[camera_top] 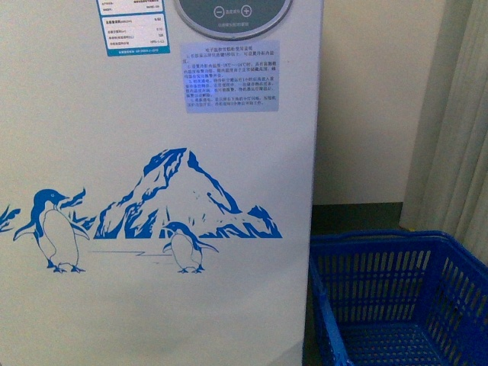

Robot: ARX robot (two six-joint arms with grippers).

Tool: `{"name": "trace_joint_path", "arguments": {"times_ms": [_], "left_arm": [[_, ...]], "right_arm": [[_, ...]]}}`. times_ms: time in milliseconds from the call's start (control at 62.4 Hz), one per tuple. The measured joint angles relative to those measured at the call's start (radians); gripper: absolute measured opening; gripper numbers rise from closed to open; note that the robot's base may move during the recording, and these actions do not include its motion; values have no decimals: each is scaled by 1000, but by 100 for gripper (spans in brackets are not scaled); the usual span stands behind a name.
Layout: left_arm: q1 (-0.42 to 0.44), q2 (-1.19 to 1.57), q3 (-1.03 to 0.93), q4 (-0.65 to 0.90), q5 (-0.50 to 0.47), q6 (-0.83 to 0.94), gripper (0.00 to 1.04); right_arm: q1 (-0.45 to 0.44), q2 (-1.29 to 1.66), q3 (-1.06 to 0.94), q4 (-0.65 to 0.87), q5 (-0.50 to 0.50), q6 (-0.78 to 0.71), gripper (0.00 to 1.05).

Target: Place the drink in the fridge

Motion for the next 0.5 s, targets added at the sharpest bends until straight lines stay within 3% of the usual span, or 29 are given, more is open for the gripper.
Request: {"name": "trace_joint_path", "arguments": {"times_ms": [289, 497], "left_arm": [[0, 0, 0, 0, 0, 0, 97], [0, 0, 0, 0, 0, 0, 97]], "right_arm": [[-1, -226, -84, -120, -29, 52, 29], [-94, -514, -182, -322, -122, 109, 29]]}}
